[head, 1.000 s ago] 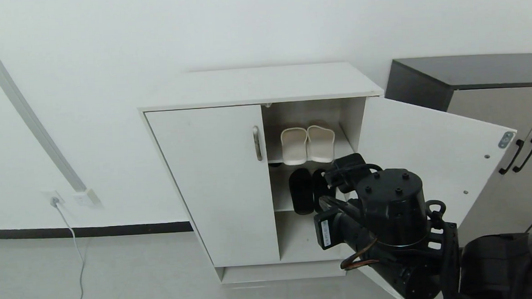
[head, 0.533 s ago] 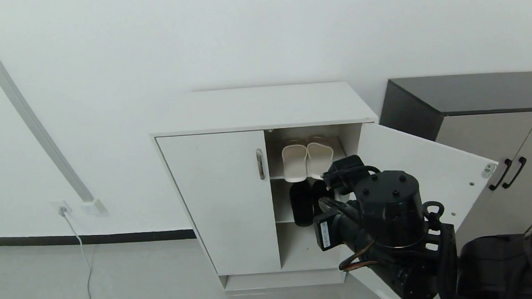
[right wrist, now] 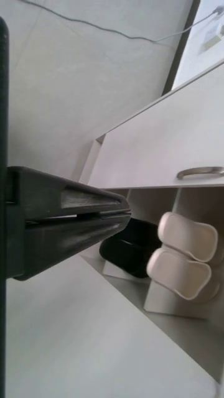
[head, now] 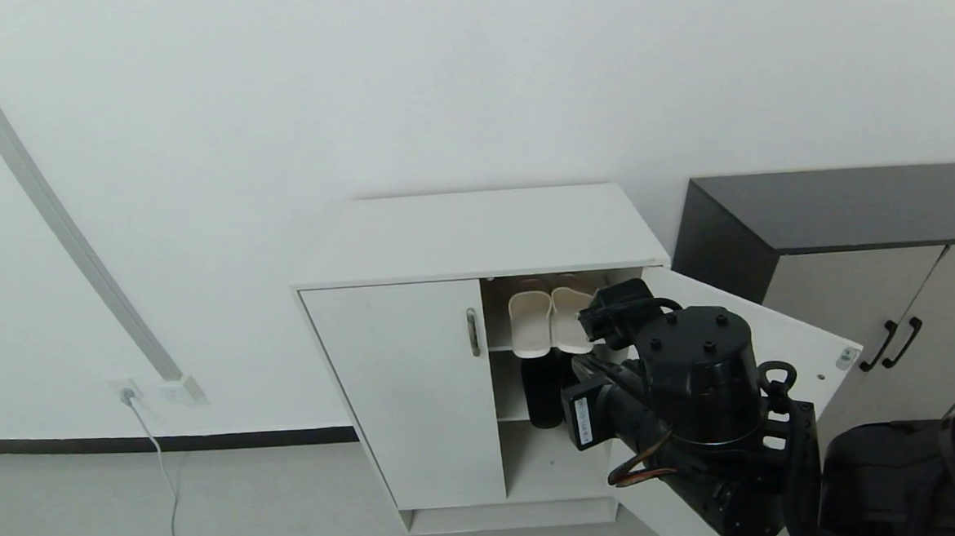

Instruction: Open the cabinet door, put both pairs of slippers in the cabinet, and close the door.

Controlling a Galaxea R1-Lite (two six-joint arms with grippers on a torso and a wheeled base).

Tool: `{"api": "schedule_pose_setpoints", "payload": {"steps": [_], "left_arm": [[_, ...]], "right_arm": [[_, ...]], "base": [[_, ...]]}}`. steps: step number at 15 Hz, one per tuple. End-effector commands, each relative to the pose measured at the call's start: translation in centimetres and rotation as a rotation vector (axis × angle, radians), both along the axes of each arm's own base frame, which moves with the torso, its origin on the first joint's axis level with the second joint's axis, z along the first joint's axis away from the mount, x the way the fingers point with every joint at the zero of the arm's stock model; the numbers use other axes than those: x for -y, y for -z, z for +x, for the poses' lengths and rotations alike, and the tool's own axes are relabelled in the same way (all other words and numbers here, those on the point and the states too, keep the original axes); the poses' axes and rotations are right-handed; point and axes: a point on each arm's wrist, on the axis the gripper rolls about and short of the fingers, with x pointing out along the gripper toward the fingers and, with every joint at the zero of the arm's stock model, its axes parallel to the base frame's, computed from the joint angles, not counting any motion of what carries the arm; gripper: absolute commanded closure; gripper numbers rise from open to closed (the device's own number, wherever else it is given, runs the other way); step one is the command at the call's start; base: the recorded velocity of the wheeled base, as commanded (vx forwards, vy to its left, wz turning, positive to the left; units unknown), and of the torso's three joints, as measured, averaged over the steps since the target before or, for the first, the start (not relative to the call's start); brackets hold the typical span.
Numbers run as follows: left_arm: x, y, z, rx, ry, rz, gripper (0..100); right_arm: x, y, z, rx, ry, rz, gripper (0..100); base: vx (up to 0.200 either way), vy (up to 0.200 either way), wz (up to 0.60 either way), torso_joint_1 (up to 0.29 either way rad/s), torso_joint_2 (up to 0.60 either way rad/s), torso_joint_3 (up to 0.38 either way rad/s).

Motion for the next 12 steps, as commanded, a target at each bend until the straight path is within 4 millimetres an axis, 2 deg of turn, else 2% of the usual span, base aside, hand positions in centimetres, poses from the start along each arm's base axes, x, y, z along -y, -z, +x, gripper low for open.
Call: {"api": "schedule_pose_setpoints", "payload": {"steps": [1, 7, 12], "left_arm": [[0.00, 0.00, 0.00, 0.000, 0.000, -0.001, 100], [0.00, 0.00, 0.00, 0.000, 0.000, -0.001, 100], [0.00, 0.00, 0.00, 0.000, 0.000, -0.001, 100]], "right_arm": [[-0.03, 0.06, 0.00, -0.001, -0.001, -0.001, 100], [0.52, 0.04, 0.68, 0.001, 0.030, 0.001, 100], [0.35, 0.51, 0.87, -0.006, 0.032, -0.015, 100]], "base": [[0.000, 0.000, 0.00, 0.251, -0.58, -0.339], [0.000, 0.000, 0.00, 0.238, -0.52, -0.297], [0.000, 0.000, 0.00, 0.029, -0.07, -0.035]]}}
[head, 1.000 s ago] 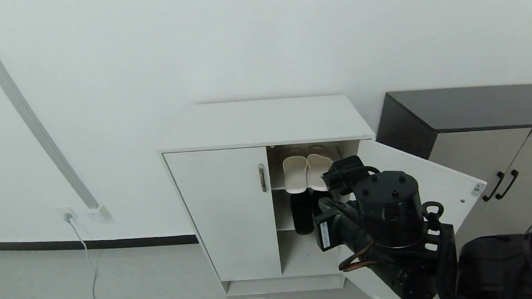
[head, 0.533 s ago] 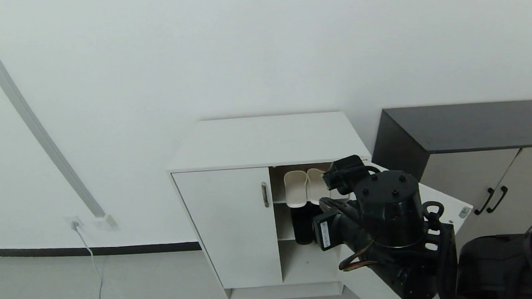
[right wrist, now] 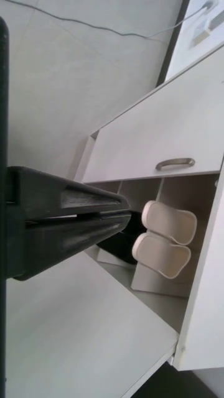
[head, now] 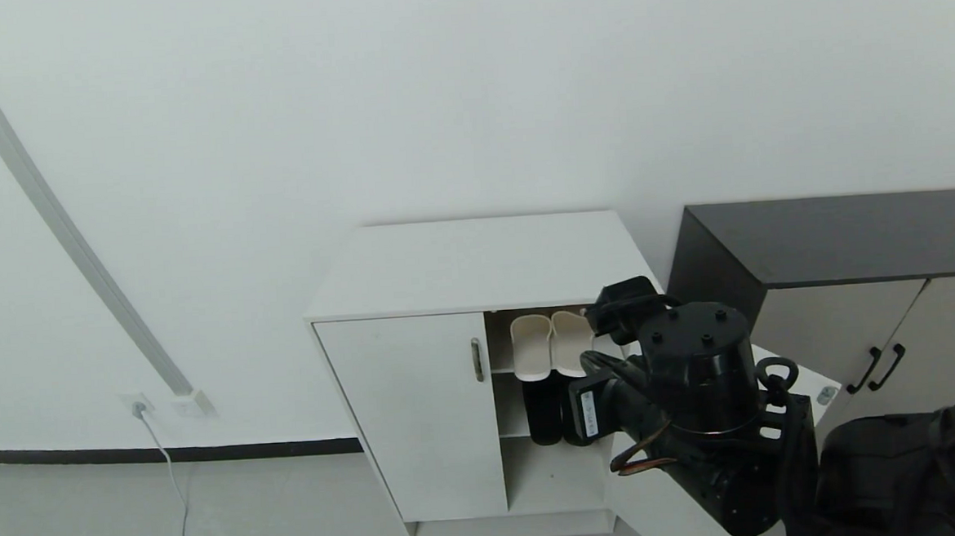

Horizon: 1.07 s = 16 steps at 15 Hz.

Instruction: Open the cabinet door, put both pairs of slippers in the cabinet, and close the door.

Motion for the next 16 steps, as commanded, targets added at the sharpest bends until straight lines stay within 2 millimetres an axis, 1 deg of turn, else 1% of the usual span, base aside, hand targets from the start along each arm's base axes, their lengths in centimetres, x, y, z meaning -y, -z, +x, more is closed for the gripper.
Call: {"api": "schedule_pose_setpoints", "payload": {"steps": [1, 3, 6, 9, 16], "left_arm": [[0.0, 0.0, 0.0, 0.000, 0.000, 0.000, 100], [0.0, 0.0, 0.0, 0.000, 0.000, 0.000, 100], [0.0, 0.0, 0.0, 0.000, 0.000, 0.000, 100], [0.0, 0.0, 0.0, 0.000, 0.000, 0.000, 100], [0.0, 0.0, 0.0, 0.000, 0.000, 0.001, 100]], "right_arm": [[-0.1, 0.2, 0.0, -0.002, -0.001, -0.004, 100], [0.0, 0.0, 0.0, -0.001, -0.001, -0.002, 100], [0.2, -0.3, 0.0, 0.005, 0.002, 0.005, 100], [0.6, 0.0, 0.7, 0.000, 0.027, 0.000, 100], [0.7, 0.2, 1.0, -0.004, 0.033, -0.006, 100]], "base": [[0.000, 0.000, 0.00, 0.000, 0.00, 0.000], [0.000, 0.000, 0.00, 0.000, 0.00, 0.000], [0.000, 0.000, -0.60, 0.001, 0.00, 0.001], [0.000, 0.000, -0.60, 0.007, 0.00, -0.002], [0.000, 0.000, 0.00, 0.000, 0.00, 0.000]]}}
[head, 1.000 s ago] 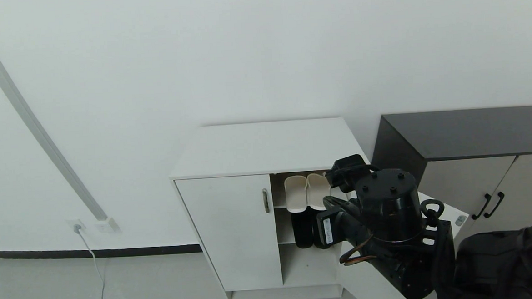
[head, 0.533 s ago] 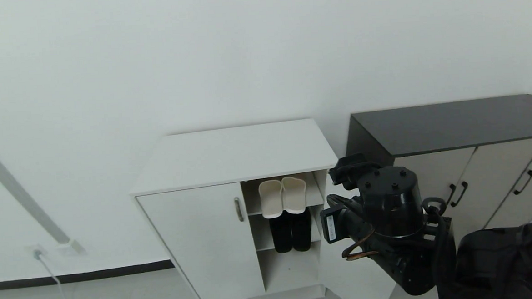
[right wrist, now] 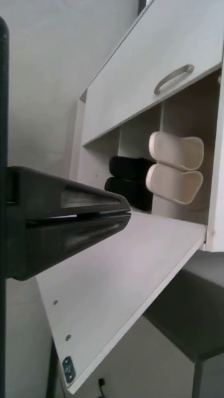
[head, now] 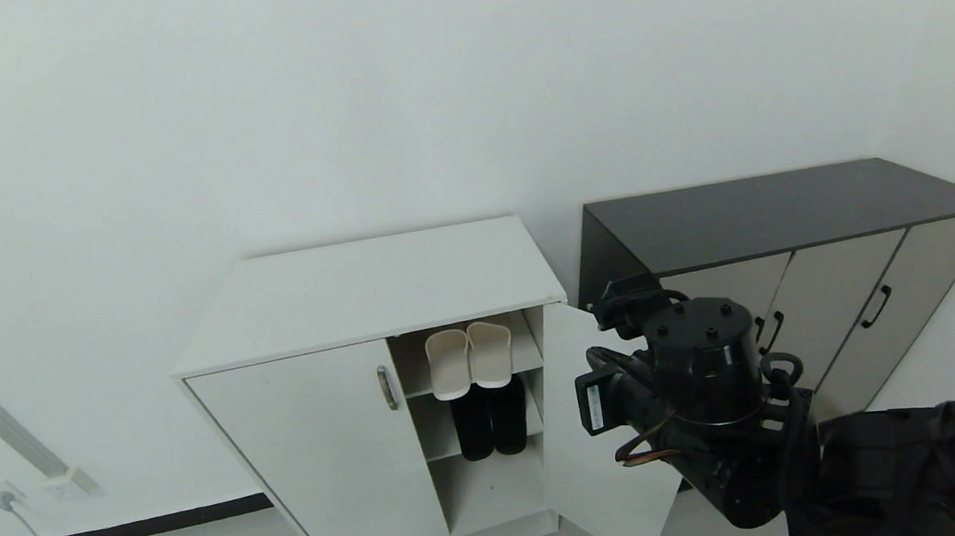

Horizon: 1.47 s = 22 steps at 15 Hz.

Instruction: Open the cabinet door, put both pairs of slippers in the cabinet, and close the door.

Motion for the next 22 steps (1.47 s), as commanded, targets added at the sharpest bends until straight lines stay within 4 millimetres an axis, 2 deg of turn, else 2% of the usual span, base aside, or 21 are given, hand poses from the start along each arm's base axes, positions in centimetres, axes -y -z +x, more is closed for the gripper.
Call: {"api": "schedule_pose_setpoints", "payload": {"steps": [1, 3, 8, 16, 18, 22], "left_arm": [[0.0, 0.0, 0.0, 0.000, 0.001, 0.000, 100], [0.0, 0.0, 0.0, 0.000, 0.001, 0.000, 100], [0.0, 0.0, 0.0, 0.000, 0.001, 0.000, 100], [0.0, 0.0, 0.0, 0.000, 0.001, 0.000, 100], [0.0, 0.0, 0.0, 0.000, 0.001, 0.000, 100], [0.0, 0.0, 0.0, 0.000, 0.001, 0.001, 100]], "right_arm": [[0.0, 0.1, 0.1, -0.002, 0.002, -0.003, 100], [0.0, 0.1, 0.1, -0.002, 0.002, -0.003, 100], [0.1, 0.2, 0.2, -0.004, 0.006, -0.004, 100], [0.7, 0.4, 1.5, -0.007, 0.039, -0.003, 100], [1.5, 0.4, 3.3, -0.008, 0.070, 0.002, 100], [3.5, 0.6, 9.3, 0.000, 0.207, 0.016, 100]], "base": [[0.000, 0.000, 0.00, 0.000, 0.00, 0.000], [0.000, 0.000, 0.00, 0.000, 0.00, 0.000], [-0.200, 0.000, 0.00, 0.002, 0.00, 0.001], [0.000, 0.000, 0.00, 0.000, 0.00, 0.000], [0.000, 0.000, 0.00, 0.000, 0.00, 0.000], [0.000, 0.000, 0.00, 0.000, 0.00, 0.000]]}}
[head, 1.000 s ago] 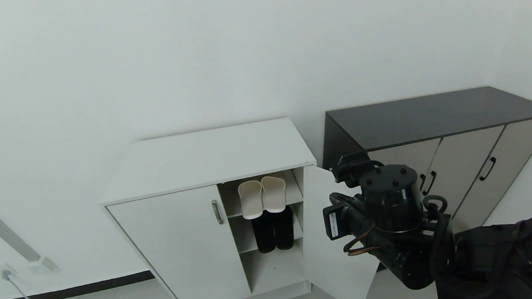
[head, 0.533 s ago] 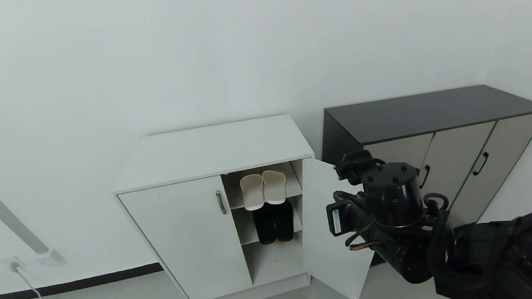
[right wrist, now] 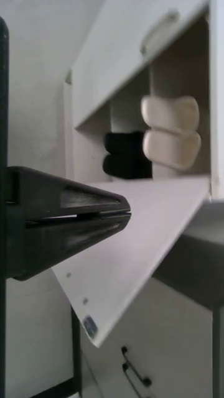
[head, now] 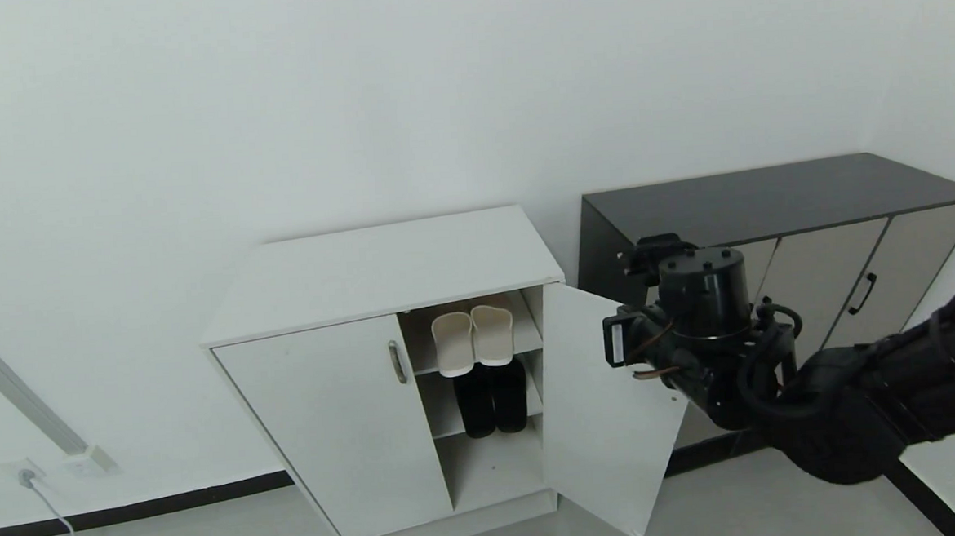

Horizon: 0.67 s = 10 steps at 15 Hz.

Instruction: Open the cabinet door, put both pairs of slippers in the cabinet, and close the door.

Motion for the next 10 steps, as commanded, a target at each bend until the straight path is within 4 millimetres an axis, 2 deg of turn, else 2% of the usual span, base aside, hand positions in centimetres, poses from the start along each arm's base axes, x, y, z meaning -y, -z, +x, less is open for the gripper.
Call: {"api": "schedule_pose_setpoints", "payload": {"steps": [1, 3, 6, 10], "left_arm": [[0.0, 0.0, 0.0, 0.000, 0.001, 0.000, 100], [0.0, 0.0, 0.0, 0.000, 0.003, 0.001, 100], [0.0, 0.0, 0.0, 0.000, 0.003, 0.003, 100], [0.0, 0.0, 0.0, 0.000, 0.003, 0.003, 100]], "right_arm": [[1.0, 0.9, 3.8, -0.005, 0.074, 0.001, 100], [1.6, 0.9, 5.7, -0.007, 0.078, 0.012, 100], [2.5, 1.2, 7.1, -0.008, 0.100, 0.016, 100], [4.2, 4.2, 10.2, -0.054, 0.135, 0.009, 100]], "base": [[0.000, 0.000, 0.00, 0.000, 0.00, 0.000], [0.000, 0.000, 0.00, 0.000, 0.00, 0.000], [0.000, 0.000, 0.00, 0.000, 0.00, 0.000], [0.000, 0.000, 0.00, 0.000, 0.00, 0.000]]}}
